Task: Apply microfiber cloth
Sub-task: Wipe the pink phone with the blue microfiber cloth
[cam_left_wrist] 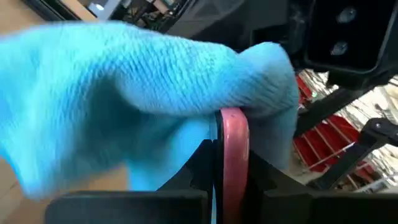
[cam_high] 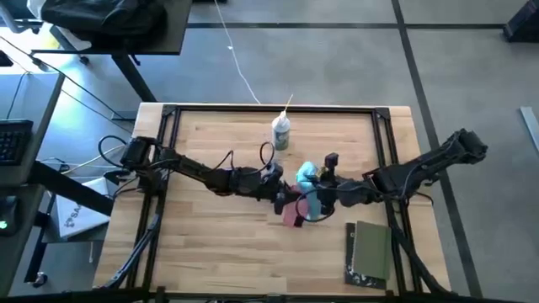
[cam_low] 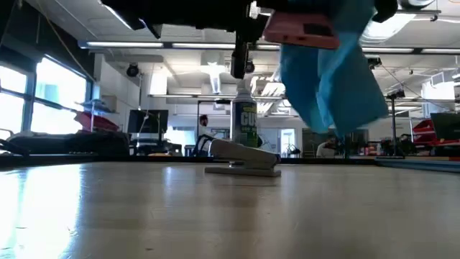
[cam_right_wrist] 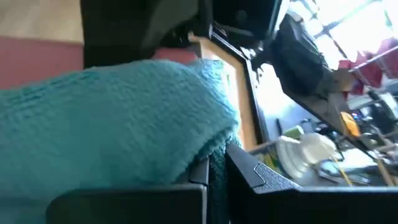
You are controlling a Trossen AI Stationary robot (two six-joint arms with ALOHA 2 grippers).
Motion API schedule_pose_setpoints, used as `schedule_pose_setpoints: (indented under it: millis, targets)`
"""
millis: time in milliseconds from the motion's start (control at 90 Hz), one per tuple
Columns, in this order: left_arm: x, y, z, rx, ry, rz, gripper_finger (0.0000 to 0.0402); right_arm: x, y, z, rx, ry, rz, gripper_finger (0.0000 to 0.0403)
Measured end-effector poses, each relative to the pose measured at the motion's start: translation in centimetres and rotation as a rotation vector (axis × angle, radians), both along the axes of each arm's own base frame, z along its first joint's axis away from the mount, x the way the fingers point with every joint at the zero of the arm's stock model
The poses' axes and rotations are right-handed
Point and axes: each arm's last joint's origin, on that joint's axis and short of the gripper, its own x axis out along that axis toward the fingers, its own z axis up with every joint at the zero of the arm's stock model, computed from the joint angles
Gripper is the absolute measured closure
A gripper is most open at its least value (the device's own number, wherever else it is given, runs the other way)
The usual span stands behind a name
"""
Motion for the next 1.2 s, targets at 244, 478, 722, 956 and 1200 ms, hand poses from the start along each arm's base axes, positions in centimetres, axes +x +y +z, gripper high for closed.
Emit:
schedule_pose_setpoints:
  millis: [244,478,722,956,1200]
  targets:
    - [-0.1,-0.1,-0.3,0.005,0.031,0.015,0.0389,1.4,0.0,-0.1,-0.063,-0.042,0.042,0.0403]
    - [-0.1,0.2,-0.4,-0.016,0.046,0.054,0.0389,1.9,0.3,1.0,0.001,-0.140,0.143,0.0403]
    - [0.0,0.3,-0.5,-0.020,0.042,0.062,0.0389,2.1,-0.2,0.5,0.108,-0.112,0.160,0.0403]
    - [-0.3,0.9,0.2,0.002,0.041,0.061,0.0389,0.4,0.5,0.8,0.156,-0.065,0.122,0.0403]
    - [-0.9,2.4,2.4,0.015,-0.021,0.064,0.0389,-4.3,0.4,1.9,0.227,0.004,0.021,0.0403]
